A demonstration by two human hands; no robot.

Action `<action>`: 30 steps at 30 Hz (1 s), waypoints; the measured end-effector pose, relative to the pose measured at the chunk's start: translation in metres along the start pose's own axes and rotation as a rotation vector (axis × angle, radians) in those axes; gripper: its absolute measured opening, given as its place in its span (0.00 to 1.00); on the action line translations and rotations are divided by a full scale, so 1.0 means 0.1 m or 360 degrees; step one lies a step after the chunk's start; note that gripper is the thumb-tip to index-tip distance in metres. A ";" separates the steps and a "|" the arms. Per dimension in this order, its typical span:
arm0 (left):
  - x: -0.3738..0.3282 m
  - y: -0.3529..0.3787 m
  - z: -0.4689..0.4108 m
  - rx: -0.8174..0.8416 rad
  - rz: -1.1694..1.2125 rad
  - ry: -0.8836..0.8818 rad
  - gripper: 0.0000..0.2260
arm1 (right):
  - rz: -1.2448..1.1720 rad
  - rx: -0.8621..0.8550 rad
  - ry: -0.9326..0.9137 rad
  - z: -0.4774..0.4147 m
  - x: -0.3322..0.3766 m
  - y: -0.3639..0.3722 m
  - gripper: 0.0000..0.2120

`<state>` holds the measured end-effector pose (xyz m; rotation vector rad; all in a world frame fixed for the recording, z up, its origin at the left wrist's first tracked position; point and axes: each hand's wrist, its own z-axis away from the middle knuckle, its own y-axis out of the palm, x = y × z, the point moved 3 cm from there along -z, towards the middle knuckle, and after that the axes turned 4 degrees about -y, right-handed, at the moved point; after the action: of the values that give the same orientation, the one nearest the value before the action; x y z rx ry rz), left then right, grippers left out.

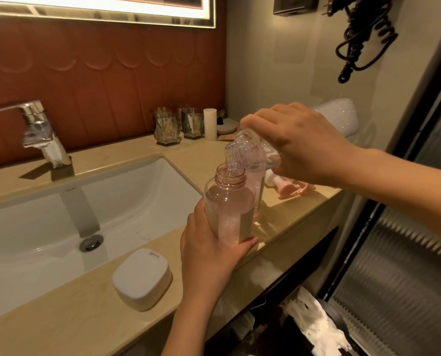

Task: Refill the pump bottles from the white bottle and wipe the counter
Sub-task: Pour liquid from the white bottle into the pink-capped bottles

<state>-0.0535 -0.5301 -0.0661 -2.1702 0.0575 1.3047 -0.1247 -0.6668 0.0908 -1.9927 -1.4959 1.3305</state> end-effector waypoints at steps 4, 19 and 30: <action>0.00 0.00 0.00 0.0006 0.0009 -0.0008 0.47 | -0.0002 0.0011 0.0007 0.00 0.00 0.00 0.28; 0.00 0.00 -0.01 0.0013 -0.0001 -0.0003 0.47 | -0.0012 0.0042 0.0006 -0.01 0.01 -0.01 0.28; 0.01 0.00 0.00 0.0019 0.0000 -0.0003 0.48 | 0.0006 0.0060 0.0005 -0.01 0.01 -0.02 0.28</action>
<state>-0.0530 -0.5301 -0.0670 -2.1586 0.0640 1.3034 -0.1254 -0.6646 0.0924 -1.9747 -1.4557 1.3463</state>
